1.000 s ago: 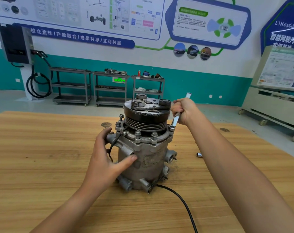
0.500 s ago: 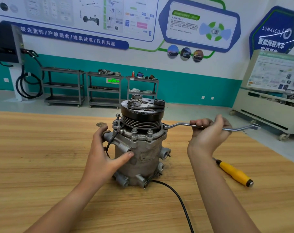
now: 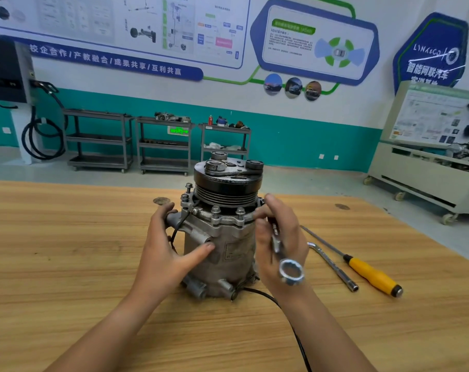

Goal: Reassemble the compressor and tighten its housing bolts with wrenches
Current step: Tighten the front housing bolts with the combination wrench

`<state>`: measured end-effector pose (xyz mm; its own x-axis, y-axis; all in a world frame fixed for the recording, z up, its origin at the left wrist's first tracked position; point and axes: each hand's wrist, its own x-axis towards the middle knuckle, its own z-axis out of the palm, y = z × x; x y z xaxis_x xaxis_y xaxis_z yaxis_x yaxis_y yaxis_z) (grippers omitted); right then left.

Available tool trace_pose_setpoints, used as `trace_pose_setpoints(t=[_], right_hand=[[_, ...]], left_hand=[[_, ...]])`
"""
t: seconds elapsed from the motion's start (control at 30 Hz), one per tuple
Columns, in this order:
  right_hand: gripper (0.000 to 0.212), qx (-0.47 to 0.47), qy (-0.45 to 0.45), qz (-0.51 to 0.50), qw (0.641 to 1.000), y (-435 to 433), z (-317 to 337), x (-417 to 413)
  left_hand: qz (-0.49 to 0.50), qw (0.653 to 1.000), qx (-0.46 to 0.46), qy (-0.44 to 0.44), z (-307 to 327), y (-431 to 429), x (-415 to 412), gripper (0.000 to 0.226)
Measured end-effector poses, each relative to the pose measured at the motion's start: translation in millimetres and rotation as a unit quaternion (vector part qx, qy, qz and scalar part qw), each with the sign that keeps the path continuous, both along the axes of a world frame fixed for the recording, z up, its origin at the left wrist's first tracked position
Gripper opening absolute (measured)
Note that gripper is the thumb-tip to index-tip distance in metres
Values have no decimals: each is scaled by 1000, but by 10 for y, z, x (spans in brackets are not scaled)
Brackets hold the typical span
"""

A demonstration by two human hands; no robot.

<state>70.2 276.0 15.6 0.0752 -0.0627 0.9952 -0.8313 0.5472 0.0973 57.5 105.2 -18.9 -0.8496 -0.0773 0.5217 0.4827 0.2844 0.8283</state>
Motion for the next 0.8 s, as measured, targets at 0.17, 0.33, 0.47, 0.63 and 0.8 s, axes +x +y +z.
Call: trace_pose_setpoints(t=[0.17,0.33,0.47,0.63,0.8], right_hand=[[23,8,-12,11,1000,-66,46,23],[17,-322,-109,187,922,-34,574,55],[29,-542,-208,396,711,348,1075,-101],[36,-562,-375,447,587,558,1130,-523],[40,-561,-476,466,492,614,912,-807]], left_hand=[[3,1000,-6,-1,0,-3,2,102],[-1,1000,-2,-7,-2,-8,-9,98],[0,1000,-5,-5,-11,-9,-19,99],[-4,1000,-1,-6,-12,-18,-34,98],[-2,1000,-1,-1,-14,-10,-22,95]])
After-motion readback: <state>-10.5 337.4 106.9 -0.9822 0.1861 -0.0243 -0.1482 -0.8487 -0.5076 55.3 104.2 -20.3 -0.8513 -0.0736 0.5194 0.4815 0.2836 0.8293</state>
